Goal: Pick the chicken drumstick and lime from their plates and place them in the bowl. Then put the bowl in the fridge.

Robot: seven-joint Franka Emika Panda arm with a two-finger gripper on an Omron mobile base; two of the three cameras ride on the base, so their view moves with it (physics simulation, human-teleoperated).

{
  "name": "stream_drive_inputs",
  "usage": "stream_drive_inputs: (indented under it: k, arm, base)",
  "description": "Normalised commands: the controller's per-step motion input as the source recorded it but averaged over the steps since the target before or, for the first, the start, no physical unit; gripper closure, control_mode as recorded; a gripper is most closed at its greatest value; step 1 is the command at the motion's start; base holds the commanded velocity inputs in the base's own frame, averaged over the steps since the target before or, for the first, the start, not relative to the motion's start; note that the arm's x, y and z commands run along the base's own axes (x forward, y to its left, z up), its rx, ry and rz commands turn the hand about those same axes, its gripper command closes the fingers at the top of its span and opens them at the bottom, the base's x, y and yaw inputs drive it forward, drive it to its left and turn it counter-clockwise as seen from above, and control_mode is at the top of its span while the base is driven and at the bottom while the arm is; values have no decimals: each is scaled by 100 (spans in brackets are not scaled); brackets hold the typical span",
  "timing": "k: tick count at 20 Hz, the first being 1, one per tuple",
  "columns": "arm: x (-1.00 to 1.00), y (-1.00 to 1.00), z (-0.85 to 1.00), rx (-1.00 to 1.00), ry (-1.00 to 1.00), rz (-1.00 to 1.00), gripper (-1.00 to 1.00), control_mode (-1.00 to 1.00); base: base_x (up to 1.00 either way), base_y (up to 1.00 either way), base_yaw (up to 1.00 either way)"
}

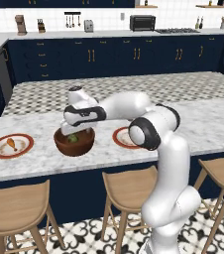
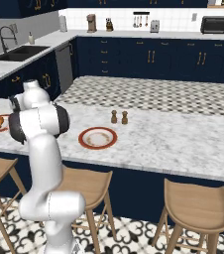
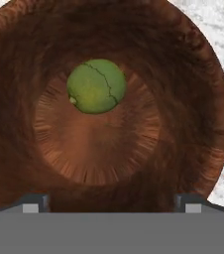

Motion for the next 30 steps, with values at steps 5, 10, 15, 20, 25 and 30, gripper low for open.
stream_drive_inputs:
  k: [5,10,15,20,25,30]
  arm:
    - [-92,1,75,7,-8,0,-100,-100]
    - [-99,1,67,3,-3,0,-100,-100]
    - [-100,-36,37,11,-1,0,-100,-100]
    - [-96,-41,19,9,0,0,-100,-100]
    - [-71,-1,3,0,0,-4,-100,-100]
    - [-25,7,-2,0,-1,0,-100,100]
  base:
    - [0,0,0]
    - [0,0,0]
    - [0,0,0]
    - [0,0,0]
    - [0,0,0]
    - [-5,57,0]
